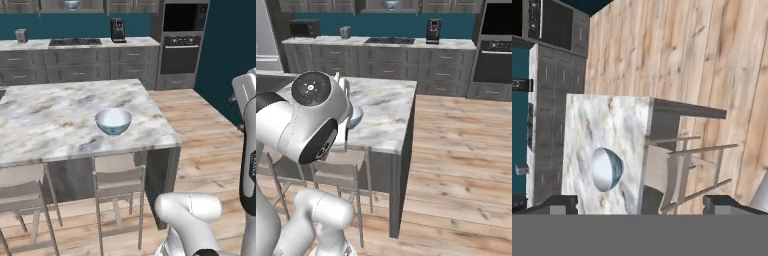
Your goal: Pick up the bowls from the cabinet and place each bowl in front of a stool on the dining counter.
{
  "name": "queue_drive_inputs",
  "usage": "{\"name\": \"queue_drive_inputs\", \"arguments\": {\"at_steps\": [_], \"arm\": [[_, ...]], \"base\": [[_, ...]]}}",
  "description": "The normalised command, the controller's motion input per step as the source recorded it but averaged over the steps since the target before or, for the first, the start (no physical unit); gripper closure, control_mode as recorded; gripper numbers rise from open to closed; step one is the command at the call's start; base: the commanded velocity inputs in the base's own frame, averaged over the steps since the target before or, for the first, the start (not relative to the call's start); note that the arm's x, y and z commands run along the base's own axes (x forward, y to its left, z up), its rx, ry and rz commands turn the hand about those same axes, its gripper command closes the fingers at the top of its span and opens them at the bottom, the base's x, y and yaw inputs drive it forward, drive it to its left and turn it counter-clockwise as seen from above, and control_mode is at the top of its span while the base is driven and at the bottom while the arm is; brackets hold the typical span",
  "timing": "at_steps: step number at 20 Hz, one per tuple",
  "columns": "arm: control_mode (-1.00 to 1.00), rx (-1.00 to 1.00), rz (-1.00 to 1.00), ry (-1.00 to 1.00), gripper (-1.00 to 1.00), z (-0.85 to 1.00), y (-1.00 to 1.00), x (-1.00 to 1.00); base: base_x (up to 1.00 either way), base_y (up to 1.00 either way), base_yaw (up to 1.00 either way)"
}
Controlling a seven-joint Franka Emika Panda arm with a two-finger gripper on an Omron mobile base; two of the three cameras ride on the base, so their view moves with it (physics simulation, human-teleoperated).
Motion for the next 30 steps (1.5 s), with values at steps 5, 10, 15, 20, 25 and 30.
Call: {"name": "queue_drive_inputs", "arguments": {"at_steps": [5,10,15,20,25,30], "arm": [[1.00,0.00,0.00,0.00,-1.00,0.00,0.00,0.00],[1.00,0.00,0.00,0.00,-1.00,0.00,0.00,0.00],[1.00,0.00,0.00,0.00,-1.00,0.00,0.00,0.00],[1.00,0.00,0.00,0.00,-1.00,0.00,0.00,0.00],[1.00,0.00,0.00,0.00,-1.00,0.00,0.00,0.00],[1.00,0.00,0.00,0.00,-1.00,0.00,0.00,0.00]], "base": [[-0.08,-1.00,0.00],[0.60,-1.00,0.00],[1.00,-1.00,0.01],[1.00,-1.00,0.15],[1.00,-0.67,0.23],[1.00,-0.03,0.46]]}}
